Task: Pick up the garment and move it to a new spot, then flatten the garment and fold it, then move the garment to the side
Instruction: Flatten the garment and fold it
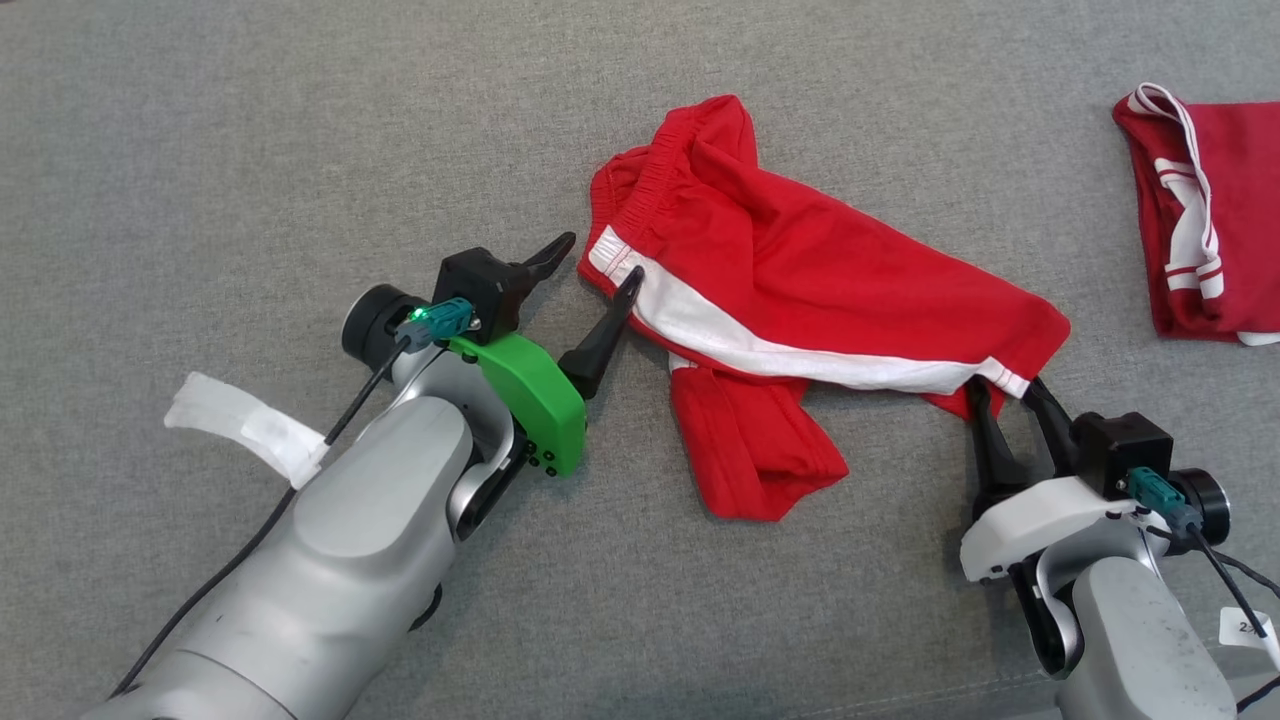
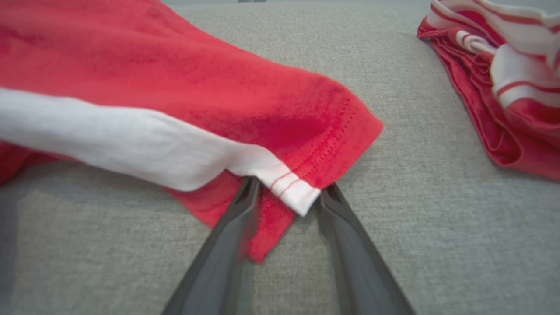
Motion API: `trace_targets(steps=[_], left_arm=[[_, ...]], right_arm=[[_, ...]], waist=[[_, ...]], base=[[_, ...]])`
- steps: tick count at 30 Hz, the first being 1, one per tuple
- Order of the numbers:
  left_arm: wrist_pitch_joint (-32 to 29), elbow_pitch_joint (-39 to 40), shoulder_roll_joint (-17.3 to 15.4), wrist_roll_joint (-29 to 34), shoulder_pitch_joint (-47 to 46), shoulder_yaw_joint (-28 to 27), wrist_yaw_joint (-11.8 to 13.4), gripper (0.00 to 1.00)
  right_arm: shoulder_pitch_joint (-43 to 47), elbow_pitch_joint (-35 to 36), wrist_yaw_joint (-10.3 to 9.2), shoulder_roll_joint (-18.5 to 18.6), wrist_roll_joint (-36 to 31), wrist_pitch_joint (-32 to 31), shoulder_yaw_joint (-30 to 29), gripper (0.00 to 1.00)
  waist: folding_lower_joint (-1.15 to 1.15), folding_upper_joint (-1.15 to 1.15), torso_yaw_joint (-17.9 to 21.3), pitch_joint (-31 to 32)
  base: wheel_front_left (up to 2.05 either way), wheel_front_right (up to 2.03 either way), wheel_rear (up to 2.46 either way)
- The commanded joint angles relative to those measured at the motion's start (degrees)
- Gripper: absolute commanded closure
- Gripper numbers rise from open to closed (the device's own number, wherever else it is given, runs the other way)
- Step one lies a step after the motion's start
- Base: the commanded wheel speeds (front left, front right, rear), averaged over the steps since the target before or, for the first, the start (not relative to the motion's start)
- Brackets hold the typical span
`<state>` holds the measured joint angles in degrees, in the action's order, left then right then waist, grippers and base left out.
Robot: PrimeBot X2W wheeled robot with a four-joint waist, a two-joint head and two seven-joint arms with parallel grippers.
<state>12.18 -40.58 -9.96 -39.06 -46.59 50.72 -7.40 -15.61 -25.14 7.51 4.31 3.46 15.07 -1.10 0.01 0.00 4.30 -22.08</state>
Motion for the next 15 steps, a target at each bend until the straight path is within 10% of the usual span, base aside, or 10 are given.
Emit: trace_targets(steps=[1, 8, 11, 15], left_arm=[[0.36, 0.31, -0.43, -1.47, -1.38, 1.41, -0.15, 0.00], [1.48, -1.65, -1.01, -5.84, -3.37, 5.87, -0.16, 0.00], [1.76, -2.64, -1.03, -7.18, -3.93, 7.42, -0.16, 0.41], [2.12, -3.56, -0.99, -9.04, -4.18, 9.57, -0.16, 0.53]], right_arm=[[-0.38, -0.47, -0.04, 0.52, 0.57, 0.12, 0.01, 0.45], [-0.23, -0.60, -0.06, 0.87, 0.74, 0.12, 0.33, 0.63], [-0.59, -0.48, -0.06, 0.83, 0.84, 0.12, 0.90, 0.65], [-1.01, -0.67, -0.06, 0.89, 0.95, 0.12, 1.64, 0.64]], waist=[[-0.01, 0.00, -0.05, 0.01], [-0.01, 0.00, 0.26, 0.18], [-0.01, 0.00, 0.76, 0.23], [-0.01, 0.00, 1.77, 0.26]], base=[[0.00, 0.00, 0.00], [0.00, 0.00, 0.00], [0.00, 0.00, 0.00], [0.00, 0.00, 0.00]])
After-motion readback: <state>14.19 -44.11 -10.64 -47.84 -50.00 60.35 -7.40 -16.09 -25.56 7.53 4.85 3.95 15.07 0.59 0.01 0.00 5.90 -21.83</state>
